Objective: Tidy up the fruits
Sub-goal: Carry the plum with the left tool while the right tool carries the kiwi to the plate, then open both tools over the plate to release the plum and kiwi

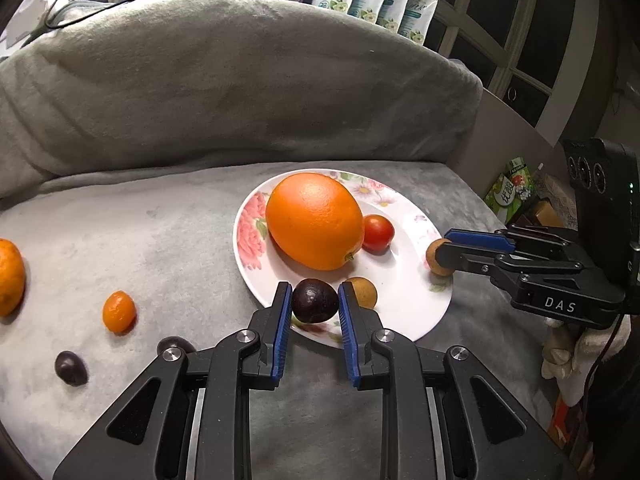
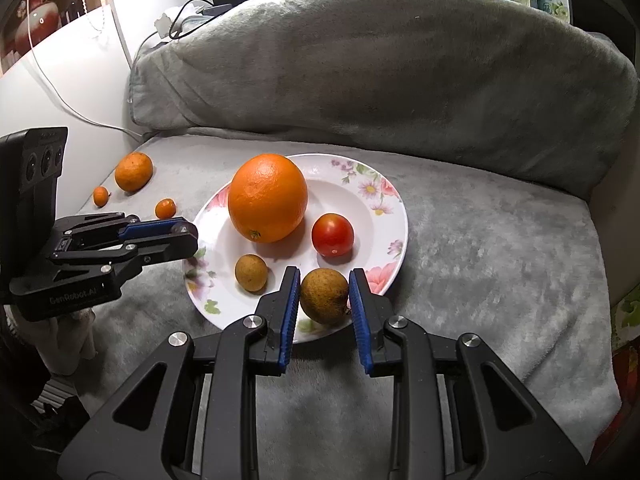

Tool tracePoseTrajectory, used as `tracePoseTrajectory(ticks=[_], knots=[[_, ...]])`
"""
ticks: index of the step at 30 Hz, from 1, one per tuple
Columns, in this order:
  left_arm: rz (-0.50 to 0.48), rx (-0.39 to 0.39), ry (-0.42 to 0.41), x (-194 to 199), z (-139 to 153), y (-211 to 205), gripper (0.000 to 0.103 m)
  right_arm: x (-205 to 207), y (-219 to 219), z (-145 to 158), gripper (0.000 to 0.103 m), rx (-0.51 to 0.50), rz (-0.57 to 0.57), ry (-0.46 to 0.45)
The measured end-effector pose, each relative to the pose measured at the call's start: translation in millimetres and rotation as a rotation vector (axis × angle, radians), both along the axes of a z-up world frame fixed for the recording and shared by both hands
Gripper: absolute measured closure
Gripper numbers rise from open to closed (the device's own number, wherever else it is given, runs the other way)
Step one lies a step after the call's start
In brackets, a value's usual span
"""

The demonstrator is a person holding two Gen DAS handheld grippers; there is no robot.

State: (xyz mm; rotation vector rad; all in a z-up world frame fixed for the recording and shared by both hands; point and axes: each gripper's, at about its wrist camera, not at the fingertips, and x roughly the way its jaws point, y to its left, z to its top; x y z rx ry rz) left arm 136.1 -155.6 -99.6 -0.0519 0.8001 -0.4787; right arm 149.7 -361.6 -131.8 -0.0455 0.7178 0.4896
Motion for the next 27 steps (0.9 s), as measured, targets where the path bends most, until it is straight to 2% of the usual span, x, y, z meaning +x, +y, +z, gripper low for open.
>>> tracePoseTrajectory(ticks=[5,6,7,8,10,11,13,14,15,16,18,27], knots=[[-0.002,-0.001,-0.001,1.2,-0.9,-0.8,0.081,0.1,0.1,2.5,0.077,0.003,-0.009,-0.008],[-0.002,-0.001,-0.001,1.0,-0.8,-0.9,0.078,0.3,0.3,3.2,0.077,0.004,-0.011,-0.009],[-0.003,-0.002,-0.003,0.5,-0.8,-1.1,0.07,0.5,-0.1,4.0,0.074,0.008,-0.011,-0.01],[-0.005,-0.003,-0.006,0.0,-0.5,-1.1,0.067,0.6,-0.8,4.9,0.068,0.014,-0.013,-0.011],[-0.01,-0.003,-0.007,-0.1,0.1,-2.5,0.064,-0.1,-2.4,6.9,0.038,0.019,-0.024,-0.02],[-0.014,0.001,-0.008,-0.3,0.2,-3.1,0.062,-0.9,-3.2,8.4,0.035,0.022,-0.03,-0.03],[-0.018,0.007,-0.013,-1.2,0.6,-4.3,0.048,-1.2,-3.7,10.5,0.034,0.028,-0.034,-0.034],[-0.023,0.008,-0.015,-1.9,0.6,-4.8,0.047,-1.0,-4.1,11.3,0.033,0.029,-0.038,-0.034],[-0.028,0.007,-0.015,-2.5,0.7,-5.4,0.045,-1.5,-4.6,11.7,0.027,0.029,-0.043,-0.036],[-0.03,0.007,-0.015,-2.6,0.7,-6.4,0.037,-1.7,-5.0,12.4,0.02,0.029,-0.048,-0.038],[-0.024,0.015,-0.023,-3.8,0.7,-8.0,0.028,-3.0,-5.4,14.2,0.014,0.033,-0.055,-0.046],[-0.005,0.032,-0.025,-6.5,0.2,-7.6,0.023,-4.1,-7.1,18.4,0.01,0.074,-0.064,-0.035]])
